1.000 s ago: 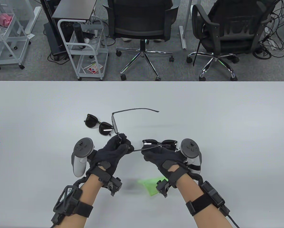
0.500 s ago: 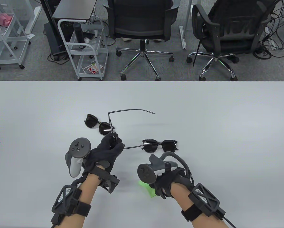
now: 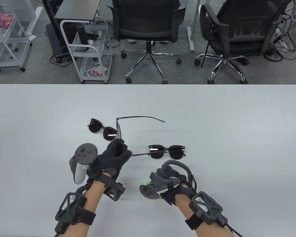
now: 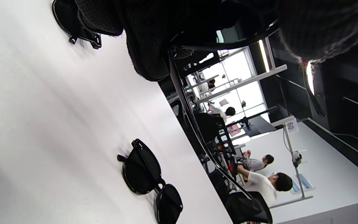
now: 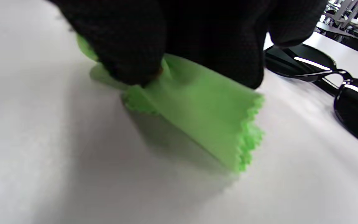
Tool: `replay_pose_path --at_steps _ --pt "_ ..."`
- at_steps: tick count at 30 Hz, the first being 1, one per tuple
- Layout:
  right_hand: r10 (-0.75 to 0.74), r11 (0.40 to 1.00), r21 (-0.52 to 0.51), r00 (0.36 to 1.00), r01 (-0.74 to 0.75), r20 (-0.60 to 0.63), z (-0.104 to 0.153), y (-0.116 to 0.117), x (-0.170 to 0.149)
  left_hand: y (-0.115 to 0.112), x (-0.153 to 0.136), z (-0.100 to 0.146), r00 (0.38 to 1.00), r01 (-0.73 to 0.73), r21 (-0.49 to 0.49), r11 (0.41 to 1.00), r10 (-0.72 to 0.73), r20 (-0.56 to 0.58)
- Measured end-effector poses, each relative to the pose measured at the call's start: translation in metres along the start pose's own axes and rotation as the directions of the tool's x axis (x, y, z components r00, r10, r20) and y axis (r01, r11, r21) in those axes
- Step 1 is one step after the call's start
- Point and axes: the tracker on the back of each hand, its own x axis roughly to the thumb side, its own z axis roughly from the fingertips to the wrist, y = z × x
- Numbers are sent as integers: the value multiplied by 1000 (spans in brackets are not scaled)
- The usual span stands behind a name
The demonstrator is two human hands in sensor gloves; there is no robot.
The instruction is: Dust sunglasses
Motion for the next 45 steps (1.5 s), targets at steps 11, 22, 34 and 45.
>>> replay_pose_path --at_steps 11,22,34,45 --pt "-748 479 -698 664 532 -8 66 -21 -87 -5 42 19 691 653 314 690 -712 127" --pt "-899 169 -685 396 709 188 69 -9 -98 -24 64 35 348 771 551 321 -936 59" --pt "-907 -399 -614 -197 681 371 65 15 -87 -33 68 38 273 770 587 252 -960 54" --pt "-865 -402 -501 -139 767 481 54 -3 -69 -43 77 46 300 733 609 304 -947 113"
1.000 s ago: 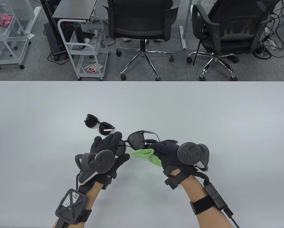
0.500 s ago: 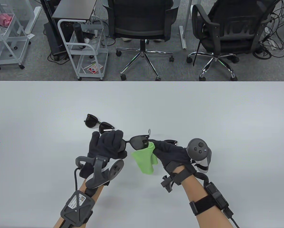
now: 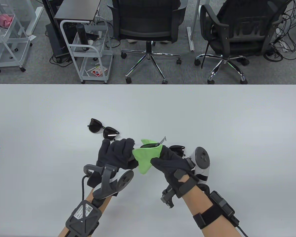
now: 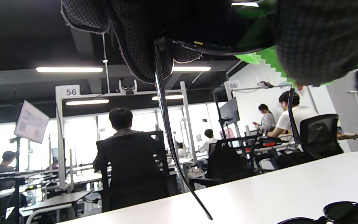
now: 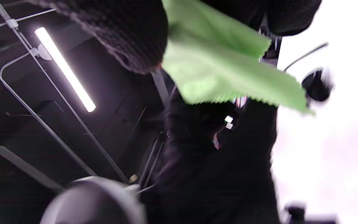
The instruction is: Dust sunglasses
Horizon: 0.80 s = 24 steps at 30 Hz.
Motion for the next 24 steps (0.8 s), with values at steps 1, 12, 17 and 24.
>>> replay_pose_path --at_steps 1,12,17,24 --pt "34 997 -74 999 -34 3 1 -2 2 2 3 0 1000 4 8 1000 -4 16" --pt "-170 985 4 985 170 26 -5 -18 -5 8 21 -1 997 4 32 999 -6 76" --pt "3 987 -159 999 4 42 -2 -22 4 8 24 -2 993 33 37 999 -37 108" --pt "61 973 -228 995 -41 84 1 -32 12 11 29 -1 991 -1 34 999 -3 135"
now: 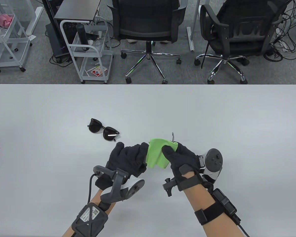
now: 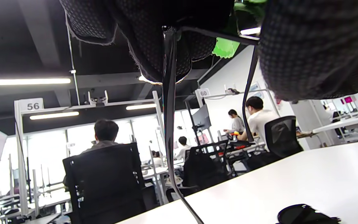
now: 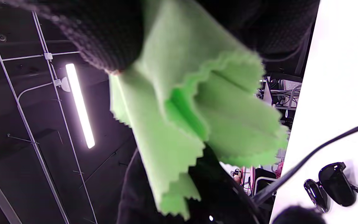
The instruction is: Dust sunglasses
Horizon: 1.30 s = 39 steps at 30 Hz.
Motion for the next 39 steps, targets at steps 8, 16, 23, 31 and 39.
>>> replay_pose_path --at_steps 8,16,23,31,39 --pt "28 995 95 999 -27 -15 -4 3 -4 -1 -4 3 997 68 14 998 -68 23" --pt "111 993 32 993 -109 -34 1 2 -3 -5 -8 2 999 49 -15 999 -48 15" --pt "18 976 220 995 5 -103 -5 2 -15 -6 -10 4 995 96 -10 995 -96 36" --pt "149 989 11 987 -149 -66 2 1 -5 -6 -4 1 996 78 -15 997 -77 38" --pt "44 976 217 990 -15 -133 -6 0 -17 -7 -8 3 994 101 -22 995 -100 43"
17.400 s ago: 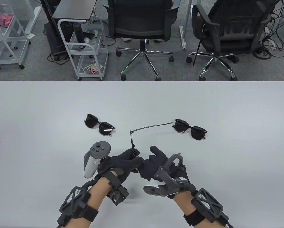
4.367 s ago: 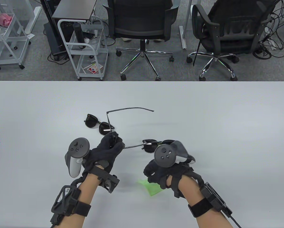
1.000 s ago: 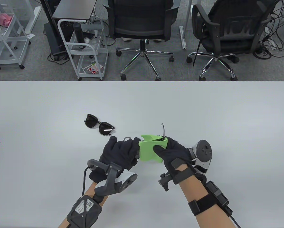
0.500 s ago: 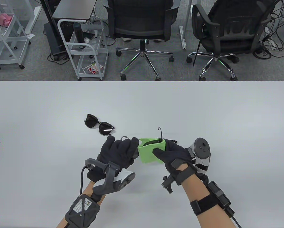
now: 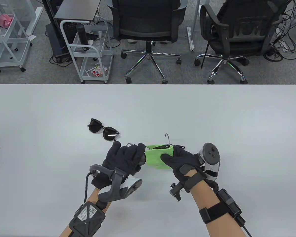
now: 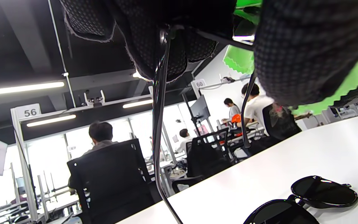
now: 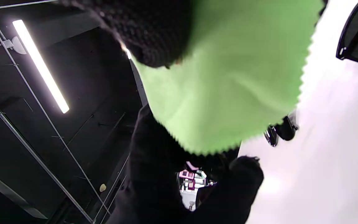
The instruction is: Dust sunglasses
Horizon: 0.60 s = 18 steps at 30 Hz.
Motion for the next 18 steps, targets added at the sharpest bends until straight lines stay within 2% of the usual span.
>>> replay_pose_path --at_steps 3,6,10,15,18 --pt "124 989 -79 992 -121 36 1 0 8 1 2 0 1000 -1 8 1000 1 3" --pt "95 987 -135 995 -90 26 4 0 7 3 5 0 1000 -17 11 1000 17 3" --pt "85 992 -95 996 -82 34 3 -2 5 1 4 -1 1000 -16 0 1000 16 -2" --pt "-33 999 13 999 34 -35 0 1 -6 -4 0 0 1000 11 -24 1000 -11 -3" --pt "32 999 -2 999 -32 -23 -1 -1 -4 -4 0 0 1000 12 -26 1000 -12 1"
